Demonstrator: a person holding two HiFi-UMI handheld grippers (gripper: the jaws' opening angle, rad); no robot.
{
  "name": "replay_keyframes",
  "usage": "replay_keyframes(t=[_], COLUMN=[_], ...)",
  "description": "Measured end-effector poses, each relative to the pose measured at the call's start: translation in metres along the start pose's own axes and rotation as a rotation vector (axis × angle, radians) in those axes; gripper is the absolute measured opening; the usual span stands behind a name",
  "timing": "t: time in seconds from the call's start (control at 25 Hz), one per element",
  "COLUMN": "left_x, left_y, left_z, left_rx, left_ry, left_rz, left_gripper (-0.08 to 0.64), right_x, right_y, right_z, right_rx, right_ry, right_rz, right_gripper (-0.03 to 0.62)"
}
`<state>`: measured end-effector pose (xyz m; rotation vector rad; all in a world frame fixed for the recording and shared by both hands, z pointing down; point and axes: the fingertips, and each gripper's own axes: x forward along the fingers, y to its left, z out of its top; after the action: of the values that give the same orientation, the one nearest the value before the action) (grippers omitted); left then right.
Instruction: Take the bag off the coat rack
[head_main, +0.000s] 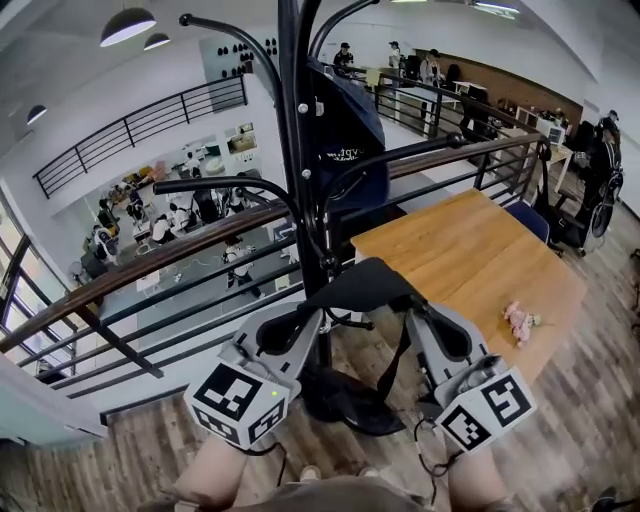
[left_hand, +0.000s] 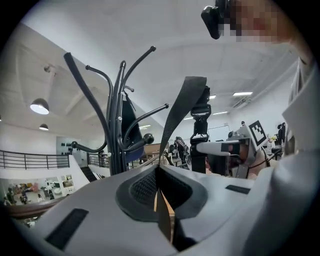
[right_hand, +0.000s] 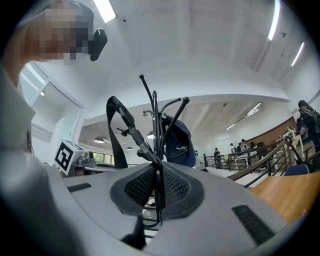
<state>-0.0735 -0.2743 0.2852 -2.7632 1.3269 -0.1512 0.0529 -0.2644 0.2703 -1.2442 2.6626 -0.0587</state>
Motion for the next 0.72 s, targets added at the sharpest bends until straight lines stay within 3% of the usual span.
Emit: replay_keyframes(t=[0.28,0.72], left_x=[0.017,0.067], left_y=[-0.038,-0.119], left_z=[0.018,-0.012], left_rx=[0.001,-0.036], left_ry=[-0.02,0.038], left_rz=[-0.136,-0.424], left_gripper=[0.017,0.017], right_x=[-0.042,-0.13], right_y=[-0.004,-0.036], right_z=[0.014,-0.001], right_rx=[-0.021,-0.029], right_ry=[0.024,0.064], right_rz=[-0.1,-0.376], right_gripper=[0.044,0.044])
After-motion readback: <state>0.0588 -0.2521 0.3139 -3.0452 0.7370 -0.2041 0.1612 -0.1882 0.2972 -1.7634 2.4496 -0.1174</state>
